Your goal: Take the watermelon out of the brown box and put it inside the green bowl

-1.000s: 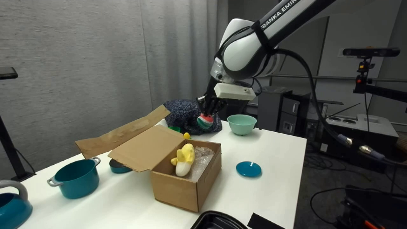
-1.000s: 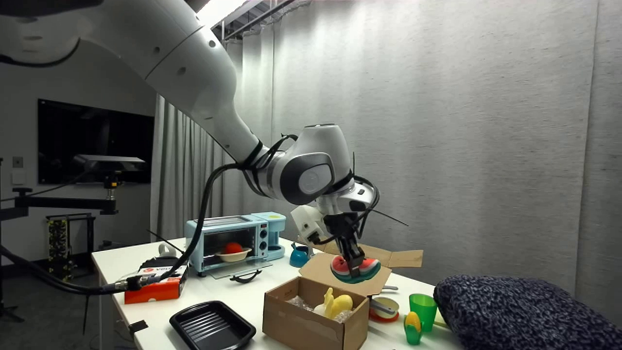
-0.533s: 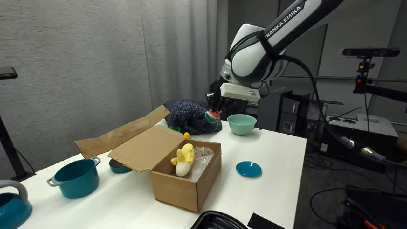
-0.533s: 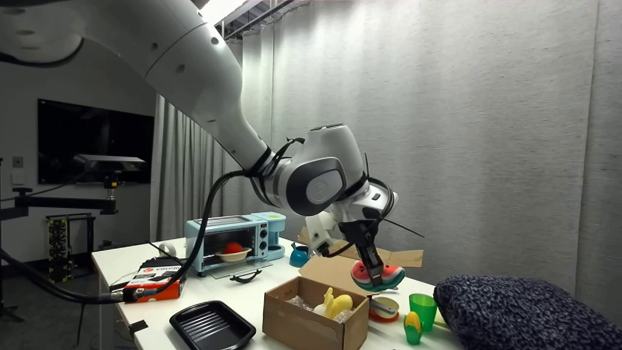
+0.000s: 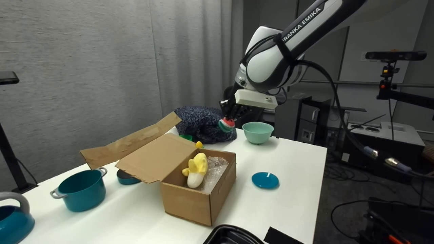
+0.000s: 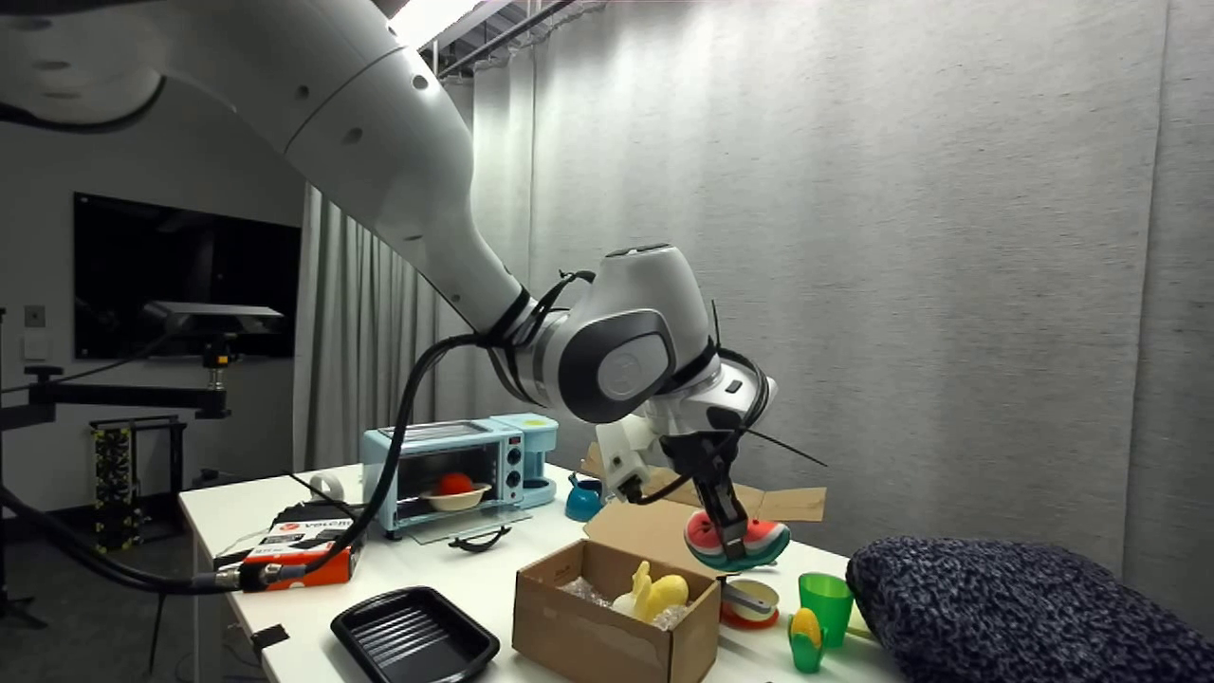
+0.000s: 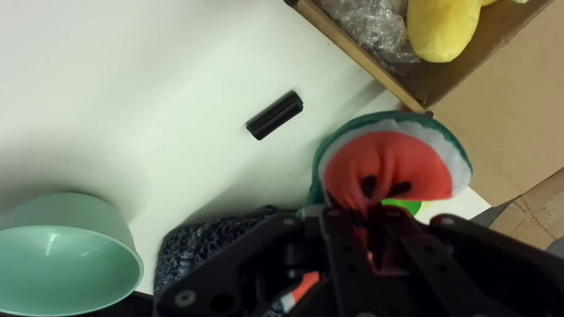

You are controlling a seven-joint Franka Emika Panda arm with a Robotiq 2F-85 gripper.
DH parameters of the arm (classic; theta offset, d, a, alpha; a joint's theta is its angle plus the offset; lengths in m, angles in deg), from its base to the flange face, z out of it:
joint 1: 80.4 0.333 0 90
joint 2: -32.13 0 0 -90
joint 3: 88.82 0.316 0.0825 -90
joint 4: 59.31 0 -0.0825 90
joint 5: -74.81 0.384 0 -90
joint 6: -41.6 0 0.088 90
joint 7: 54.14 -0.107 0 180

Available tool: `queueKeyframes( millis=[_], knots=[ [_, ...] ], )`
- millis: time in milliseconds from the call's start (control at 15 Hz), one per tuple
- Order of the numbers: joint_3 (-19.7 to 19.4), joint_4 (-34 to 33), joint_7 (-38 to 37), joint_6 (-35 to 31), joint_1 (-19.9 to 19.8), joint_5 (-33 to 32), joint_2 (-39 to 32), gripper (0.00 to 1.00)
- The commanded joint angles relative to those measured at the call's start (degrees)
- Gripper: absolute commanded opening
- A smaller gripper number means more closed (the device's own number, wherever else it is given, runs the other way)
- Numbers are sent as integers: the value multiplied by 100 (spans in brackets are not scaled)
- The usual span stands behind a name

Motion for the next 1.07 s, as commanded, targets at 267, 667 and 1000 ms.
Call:
queueKeyframes(
  millis=[267,667,1000],
  knots=[
    [-764,-729,-984,881,-519,-124,-157,3],
    [-867,-1837,-1019,1856,-1320,277,-718,3],
    [-907,-2465,-1333,1400,-1476,231,-1482,3]
  ],
)
